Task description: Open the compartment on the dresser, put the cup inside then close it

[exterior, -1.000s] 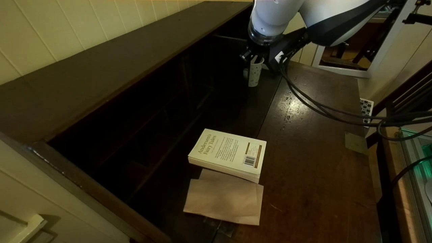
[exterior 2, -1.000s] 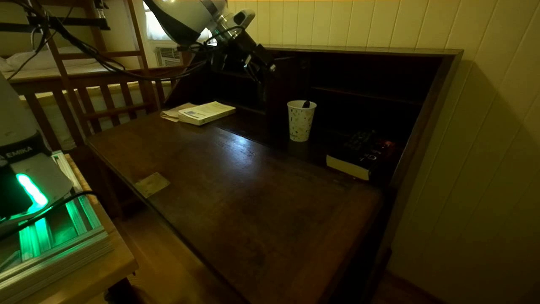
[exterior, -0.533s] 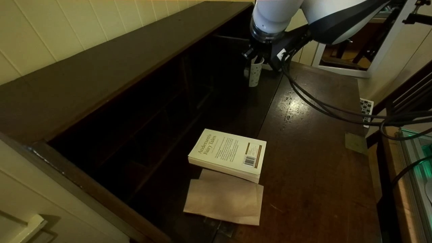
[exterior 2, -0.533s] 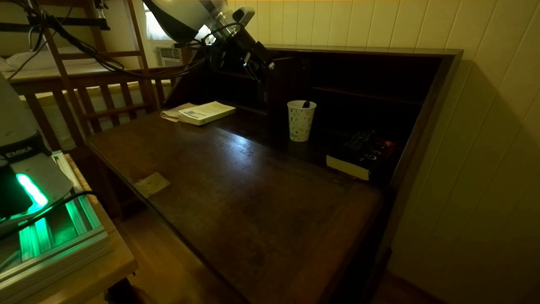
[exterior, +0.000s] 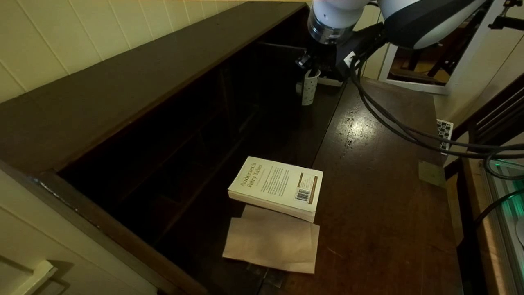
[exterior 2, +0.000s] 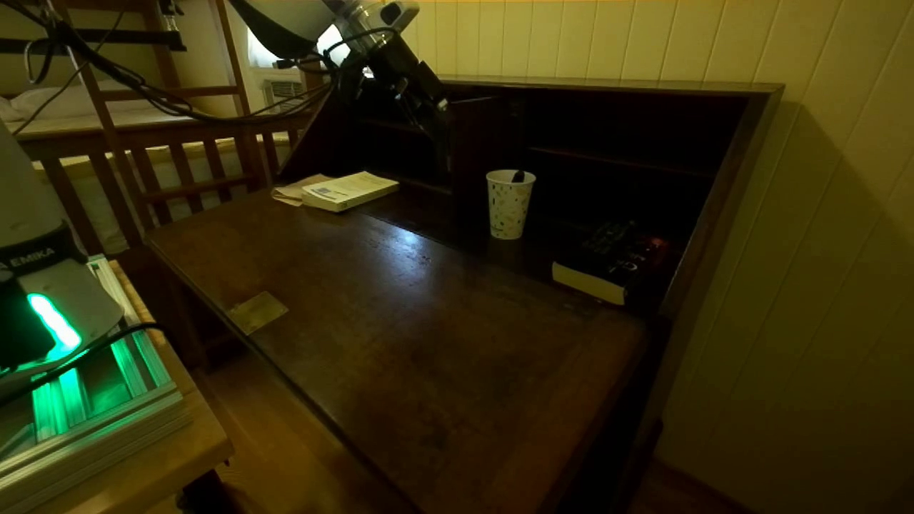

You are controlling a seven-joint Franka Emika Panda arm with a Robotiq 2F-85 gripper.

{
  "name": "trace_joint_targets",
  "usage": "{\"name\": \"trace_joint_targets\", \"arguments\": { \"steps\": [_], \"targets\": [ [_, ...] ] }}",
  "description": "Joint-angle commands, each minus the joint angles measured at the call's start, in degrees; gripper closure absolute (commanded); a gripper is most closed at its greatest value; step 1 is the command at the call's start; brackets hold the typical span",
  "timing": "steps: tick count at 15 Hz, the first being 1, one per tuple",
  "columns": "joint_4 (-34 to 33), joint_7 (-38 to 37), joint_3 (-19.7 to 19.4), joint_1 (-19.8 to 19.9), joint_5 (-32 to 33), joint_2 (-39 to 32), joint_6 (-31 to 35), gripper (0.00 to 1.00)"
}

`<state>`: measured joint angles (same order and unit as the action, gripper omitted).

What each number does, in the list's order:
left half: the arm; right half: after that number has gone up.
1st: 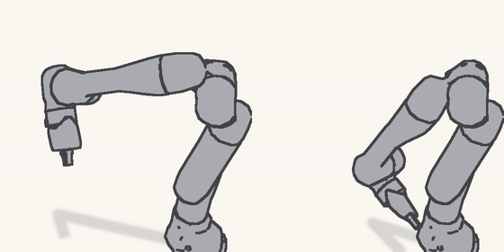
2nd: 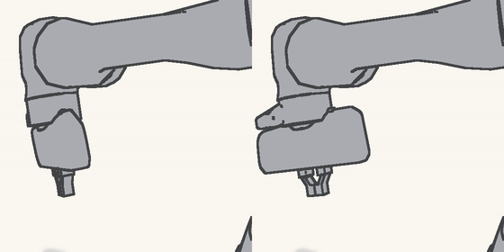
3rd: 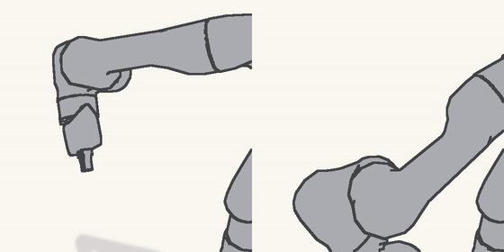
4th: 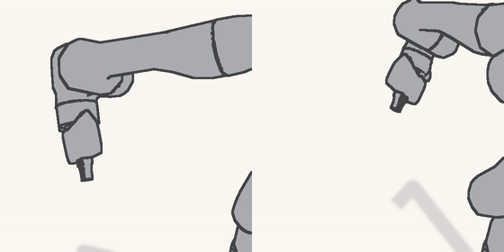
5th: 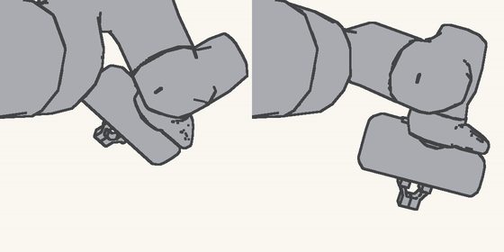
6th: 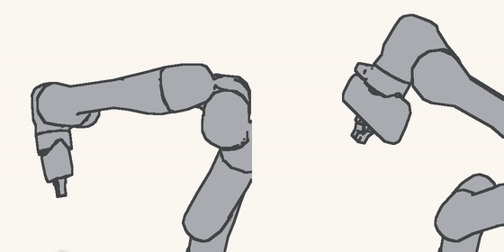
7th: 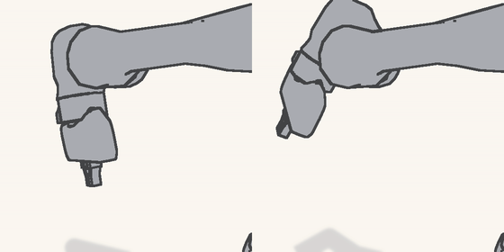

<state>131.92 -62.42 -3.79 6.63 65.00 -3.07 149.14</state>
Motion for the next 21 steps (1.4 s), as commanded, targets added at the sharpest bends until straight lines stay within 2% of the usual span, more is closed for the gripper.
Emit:
{"name": "trace_joint_targets", "arguments": {
  "steps": [1, 6, 12, 17, 21],
  "targets": [
    [3.44, 5.67, -0.67, -0.38, -5.46, 4.78, 1.94, 0.00],
    [6.92, 15.07, -1.63, 0.20, -18.30, 8.92, 3.81, 0.00],
    [10.38, 23.53, -3.99, 2.57, -28.23, 14.13, 2.08, 0.00],
    [12.19, 24.39, -4.64, 7.04, -29.73, 17.08, 1.61, 0.00],
    [11.69, 23.72, -5.16, 10.18, -29.87, 15.96, 3.41, 0.00]
  ]
}}
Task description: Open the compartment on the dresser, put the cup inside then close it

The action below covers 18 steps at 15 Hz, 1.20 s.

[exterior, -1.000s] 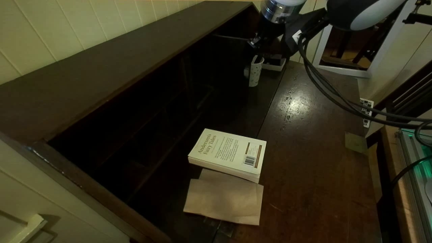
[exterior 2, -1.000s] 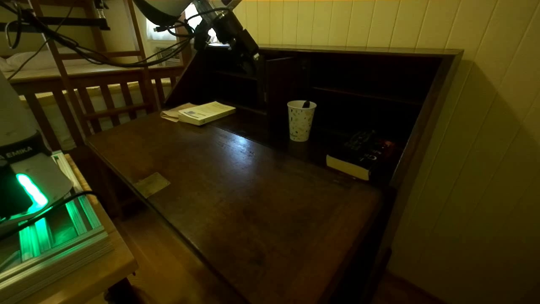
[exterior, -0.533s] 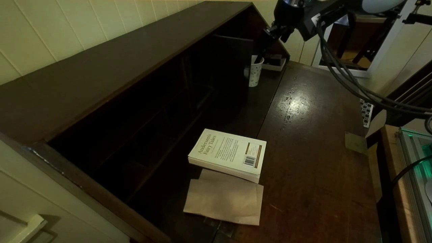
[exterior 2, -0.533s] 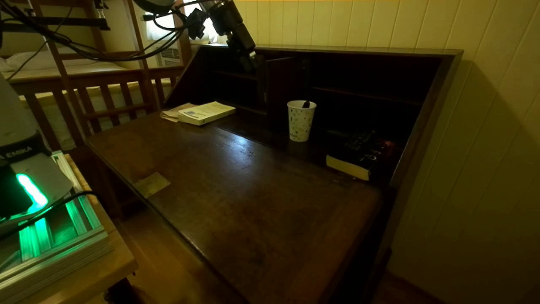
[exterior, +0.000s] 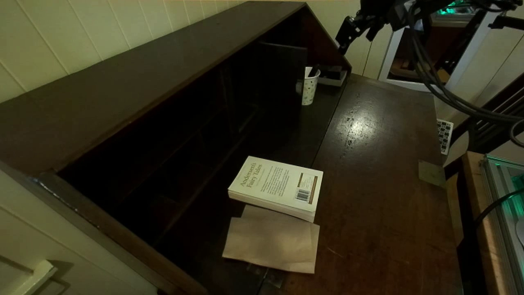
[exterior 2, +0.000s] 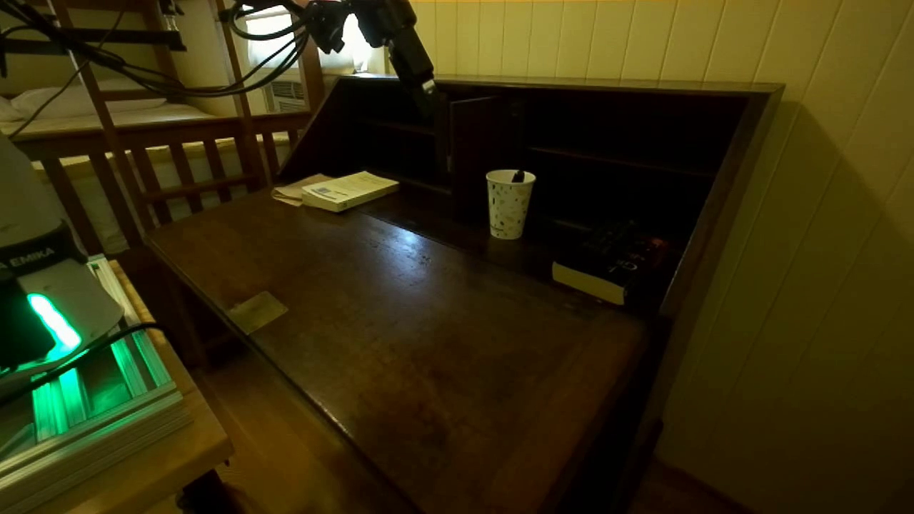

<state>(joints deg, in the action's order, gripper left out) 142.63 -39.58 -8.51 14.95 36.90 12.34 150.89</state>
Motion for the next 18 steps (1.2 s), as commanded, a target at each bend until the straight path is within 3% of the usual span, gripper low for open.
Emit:
{"name": "trace_joint_targets", "arguments": {
  "steps": [1, 10, 13, 18],
  "targets": [
    [0.79, 0.80, -0.57, 2.42, -1.99, 0.15, 2.00, 0.00],
    [-1.05, 2.48, -4.47, 5.21, -7.75, -8.28, 14.37, 0.00],
    [-1.89, 5.25, -5.72, 3.99, -12.97, -11.86, 19.10, 0.00],
    [-4.30, 14.34, -3.75, 4.22, -25.55, -17.33, 22.64, 0.00]
  ]
}}
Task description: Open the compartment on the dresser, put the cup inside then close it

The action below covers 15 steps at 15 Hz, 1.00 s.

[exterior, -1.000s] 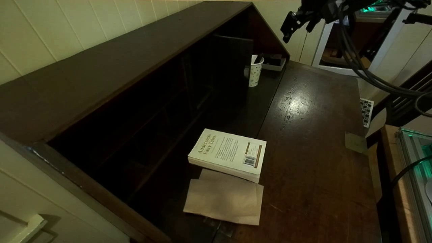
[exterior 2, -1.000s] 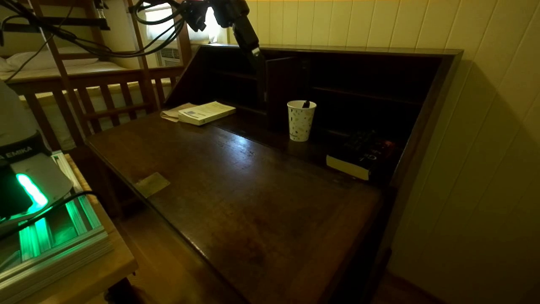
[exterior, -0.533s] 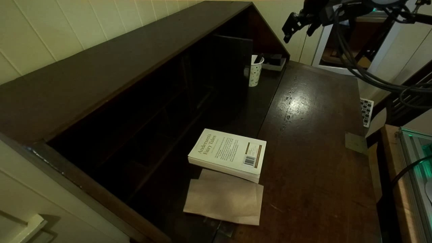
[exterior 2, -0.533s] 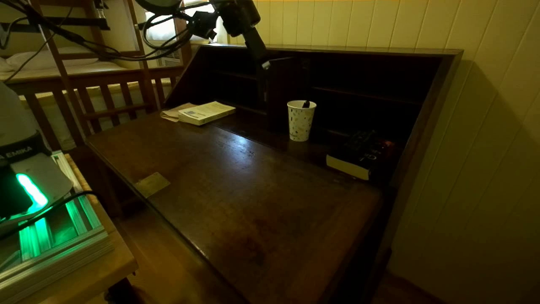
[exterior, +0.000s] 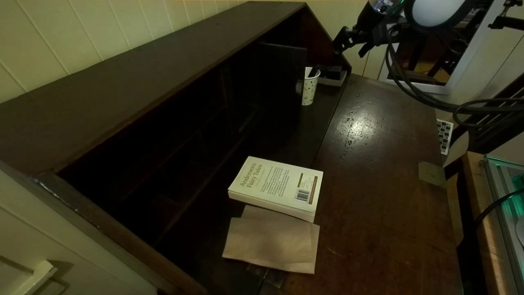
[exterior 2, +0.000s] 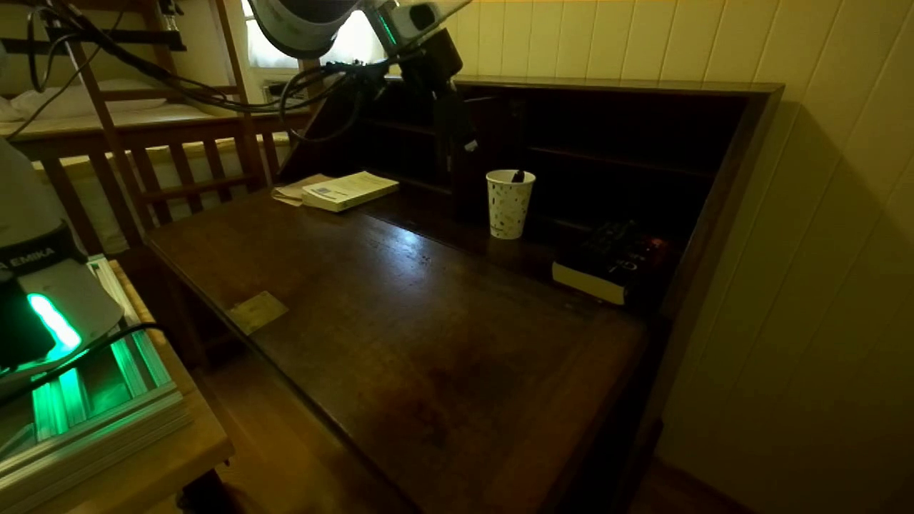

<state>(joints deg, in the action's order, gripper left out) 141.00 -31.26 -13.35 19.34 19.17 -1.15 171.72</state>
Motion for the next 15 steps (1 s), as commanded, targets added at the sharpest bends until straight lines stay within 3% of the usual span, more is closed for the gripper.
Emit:
{"name": "trace_joint_targets", "arguments": {
  "steps": [1, 7, 15],
  "targets": [
    [-3.43, 9.26, 0.06, -1.91, -12.01, -4.70, 1.68, 0.00],
    [-9.06, 22.32, 7.87, 2.70, -27.64, -8.93, -0.10, 0.00],
    [-15.69, 27.68, 10.03, 6.34, -31.66, -13.71, -7.45, 0.00]
  ]
}}
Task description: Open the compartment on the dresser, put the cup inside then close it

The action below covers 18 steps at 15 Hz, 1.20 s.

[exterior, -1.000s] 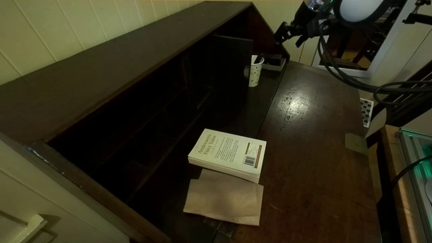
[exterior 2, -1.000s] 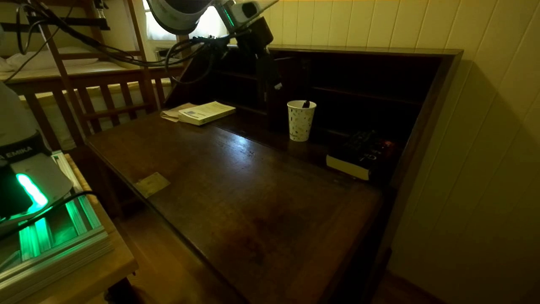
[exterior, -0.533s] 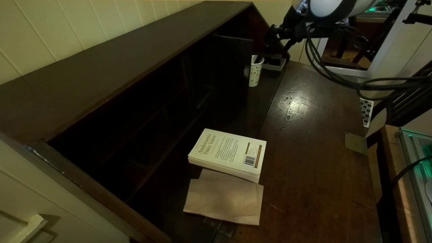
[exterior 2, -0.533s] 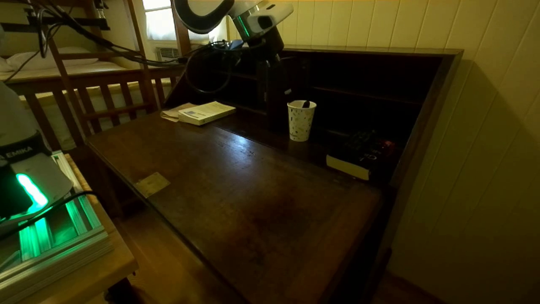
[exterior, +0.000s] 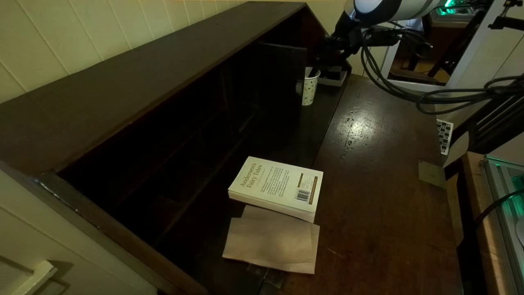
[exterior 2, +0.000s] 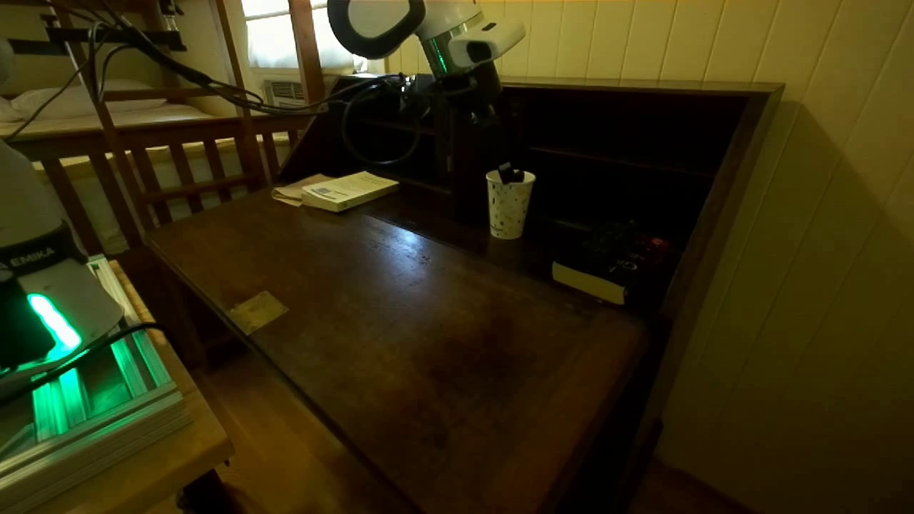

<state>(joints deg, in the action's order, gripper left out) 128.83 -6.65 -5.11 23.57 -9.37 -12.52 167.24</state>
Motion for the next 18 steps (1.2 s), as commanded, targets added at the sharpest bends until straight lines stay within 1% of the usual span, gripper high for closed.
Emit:
{"name": "trace_joint_targets", "arguments": {
  "steps": [1, 5, 6, 8, 9, 10, 13, 15, 18],
  "targets": [
    [-4.02, 3.71, 2.11, 2.48, -3.58, -2.76, -3.34, 0.00],
    [-5.61, 5.47, 3.76, 3.65, -5.41, -4.37, -3.93, 0.00],
    [-5.90, 6.89, 1.73, 1.27, -7.33, -4.67, -4.30, 0.00],
    [-6.36, 7.87, 1.82, 0.98, -8.41, -5.27, -5.06, 0.00],
    [-6.53, 8.14, 1.62, 0.70, -8.63, -5.53, -5.36, 0.25],
    [-6.74, 8.45, 1.54, 0.53, -8.86, -5.83, -5.63, 0.26],
    [-6.83, 8.66, 1.47, 0.28, -8.94, -6.41, -5.74, 0.49],
    [-6.81, 8.67, 1.54, 0.29, -9.02, -6.69, -5.69, 0.62],
    [-6.73, 8.59, 1.52, 0.35, -9.08, -6.69, -5.93, 0.84]
  ]
}}
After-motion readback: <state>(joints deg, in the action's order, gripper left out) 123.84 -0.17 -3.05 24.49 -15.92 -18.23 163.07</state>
